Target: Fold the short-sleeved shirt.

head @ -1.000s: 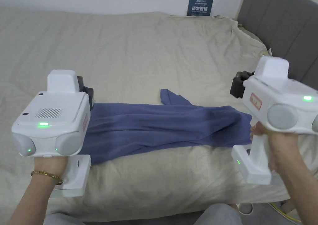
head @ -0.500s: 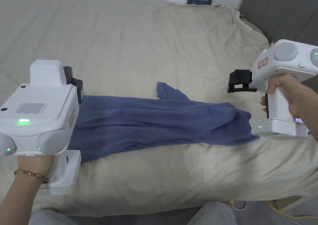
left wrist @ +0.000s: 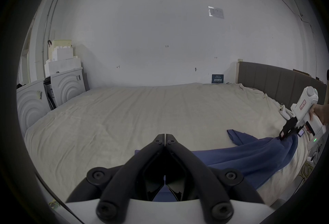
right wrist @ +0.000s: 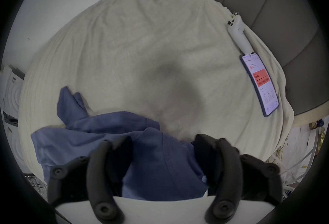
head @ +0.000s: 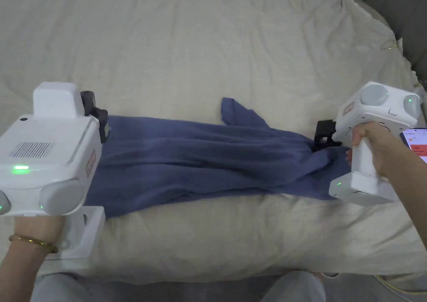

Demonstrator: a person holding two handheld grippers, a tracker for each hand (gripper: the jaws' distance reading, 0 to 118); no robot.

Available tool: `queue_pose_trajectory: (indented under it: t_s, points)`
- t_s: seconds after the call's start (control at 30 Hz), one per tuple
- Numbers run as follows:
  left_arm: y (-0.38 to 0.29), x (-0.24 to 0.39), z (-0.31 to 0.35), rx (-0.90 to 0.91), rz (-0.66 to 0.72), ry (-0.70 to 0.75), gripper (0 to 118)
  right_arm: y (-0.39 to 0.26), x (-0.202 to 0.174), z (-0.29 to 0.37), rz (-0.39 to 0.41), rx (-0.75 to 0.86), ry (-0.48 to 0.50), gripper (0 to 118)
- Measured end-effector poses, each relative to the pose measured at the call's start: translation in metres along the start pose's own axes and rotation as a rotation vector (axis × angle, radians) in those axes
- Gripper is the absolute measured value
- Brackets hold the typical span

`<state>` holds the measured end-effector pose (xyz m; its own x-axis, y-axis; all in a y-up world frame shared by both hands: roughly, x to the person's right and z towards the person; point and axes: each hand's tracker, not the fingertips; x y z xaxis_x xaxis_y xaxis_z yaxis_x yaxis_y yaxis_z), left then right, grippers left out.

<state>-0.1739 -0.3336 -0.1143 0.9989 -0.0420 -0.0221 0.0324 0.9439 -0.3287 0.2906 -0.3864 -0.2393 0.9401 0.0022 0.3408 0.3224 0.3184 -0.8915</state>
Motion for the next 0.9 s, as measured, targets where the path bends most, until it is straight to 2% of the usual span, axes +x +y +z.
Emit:
queue_pose_trajectory:
  t_s: [0.03,0.1,0.13,0.2,0.27,0.3,0.37,0.43,0.47,0.5,0.53,0.7,0.9]
  points:
    - [-0.001,0.000,-0.003,-0.007,0.002,-0.001,0,0.000,-0.001,-0.004,0.000,-0.006,-0.002,47]
    - [-0.001,-0.001,-0.009,-0.019,0.001,0.001,0,-0.003,0.001,-0.011,-0.013,-0.016,0.009,23]
    - [-0.001,-0.001,-0.011,-0.024,-0.001,0.001,0,-0.004,0.001,-0.012,-0.020,-0.009,0.010,7]
    - [-0.002,-0.002,-0.016,-0.032,0.003,0.000,0,-0.006,-0.001,-0.013,-0.028,0.006,0.012,4]
    - [-0.001,-0.005,-0.020,-0.048,0.018,-0.008,0,-0.007,-0.003,-0.012,0.002,0.016,0.003,3]
    - [0.000,-0.007,-0.023,-0.058,0.030,-0.014,6,-0.008,-0.004,-0.009,0.013,0.030,-0.002,3]
    - [0.004,-0.012,-0.030,-0.103,0.059,-0.032,39,-0.009,-0.006,-0.002,0.027,0.059,0.003,3]
    - [0.013,-0.021,-0.043,-0.185,0.073,-0.064,90,-0.009,-0.008,0.008,0.052,0.084,0.002,3]
    - [0.019,-0.027,-0.052,-0.233,0.089,-0.086,105,-0.009,-0.009,0.014,0.067,0.098,0.004,3]
    - [0.026,-0.034,-0.062,-0.282,0.111,-0.111,114,-0.008,-0.008,0.019,0.067,0.116,0.009,3]
    - [0.033,-0.040,-0.072,-0.323,0.130,-0.117,118,-0.008,-0.008,0.024,0.065,0.128,0.016,3]
    - [0.056,-0.066,-0.128,-0.528,0.164,-0.122,118,-0.006,-0.008,0.043,0.067,0.172,0.045,3]
    - [0.038,-0.069,-0.190,-0.707,-0.004,0.040,118,-0.005,-0.006,0.045,0.078,0.179,0.050,3]
